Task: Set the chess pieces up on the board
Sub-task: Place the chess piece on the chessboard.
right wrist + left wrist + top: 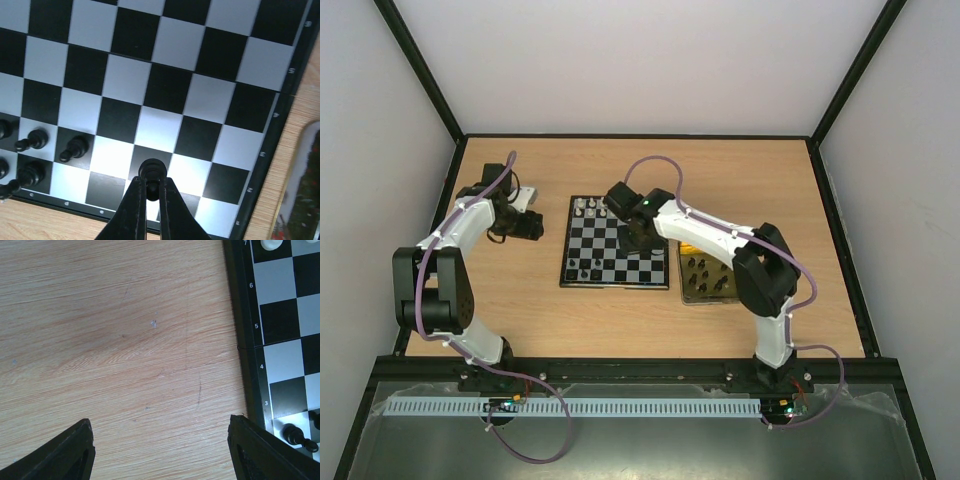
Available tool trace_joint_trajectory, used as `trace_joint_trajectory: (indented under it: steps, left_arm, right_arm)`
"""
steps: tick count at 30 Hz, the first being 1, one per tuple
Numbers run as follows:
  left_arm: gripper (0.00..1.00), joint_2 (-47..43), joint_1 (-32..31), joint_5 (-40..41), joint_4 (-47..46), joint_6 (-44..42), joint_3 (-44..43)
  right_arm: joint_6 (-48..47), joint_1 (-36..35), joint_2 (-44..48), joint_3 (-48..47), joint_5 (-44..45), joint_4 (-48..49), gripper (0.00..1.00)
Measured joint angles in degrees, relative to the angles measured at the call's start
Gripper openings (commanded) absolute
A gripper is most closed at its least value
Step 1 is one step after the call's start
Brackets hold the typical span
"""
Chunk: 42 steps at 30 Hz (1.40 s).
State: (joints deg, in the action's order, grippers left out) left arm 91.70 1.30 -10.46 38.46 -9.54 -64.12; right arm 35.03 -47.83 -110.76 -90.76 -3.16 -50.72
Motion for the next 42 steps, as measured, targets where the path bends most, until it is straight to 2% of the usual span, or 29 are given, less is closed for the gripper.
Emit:
trace_joint_trajectory:
  steps: [11,42]
  left_arm:
    - [0.74,-0.02,0.00,0.00,-0.04,0.17,0.00]
    - [0.73,-0.02,0.00,0.00,-0.46,0.61,0.00]
  right_arm:
    - [-0.07,-2.54,-6.32,-6.32,0.09,-1.33,0.03]
    - [-0.31,-4.39,-10.86,-8.39,-0.87,-4.26,0.04]
